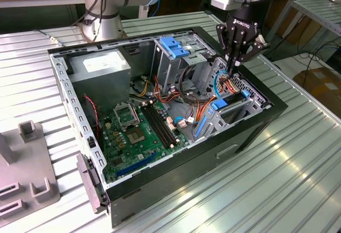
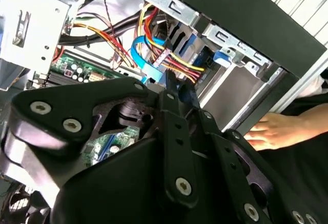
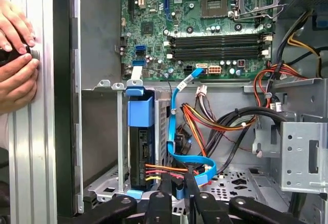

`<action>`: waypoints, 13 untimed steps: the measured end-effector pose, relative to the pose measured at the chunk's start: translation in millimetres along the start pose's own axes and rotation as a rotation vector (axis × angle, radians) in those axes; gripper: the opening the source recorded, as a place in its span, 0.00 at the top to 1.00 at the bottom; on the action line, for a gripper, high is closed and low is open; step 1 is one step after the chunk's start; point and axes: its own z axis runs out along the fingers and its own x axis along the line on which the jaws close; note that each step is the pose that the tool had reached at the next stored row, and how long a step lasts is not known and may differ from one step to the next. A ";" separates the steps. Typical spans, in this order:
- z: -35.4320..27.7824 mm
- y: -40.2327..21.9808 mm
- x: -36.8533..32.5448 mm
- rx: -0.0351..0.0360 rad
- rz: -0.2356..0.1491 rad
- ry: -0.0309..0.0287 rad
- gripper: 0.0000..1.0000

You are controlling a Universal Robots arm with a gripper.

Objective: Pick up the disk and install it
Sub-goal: 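Insert the second disk wire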

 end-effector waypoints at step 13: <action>13.6 8.3 24.8 0.0019 -0.008 -0.0395 0.84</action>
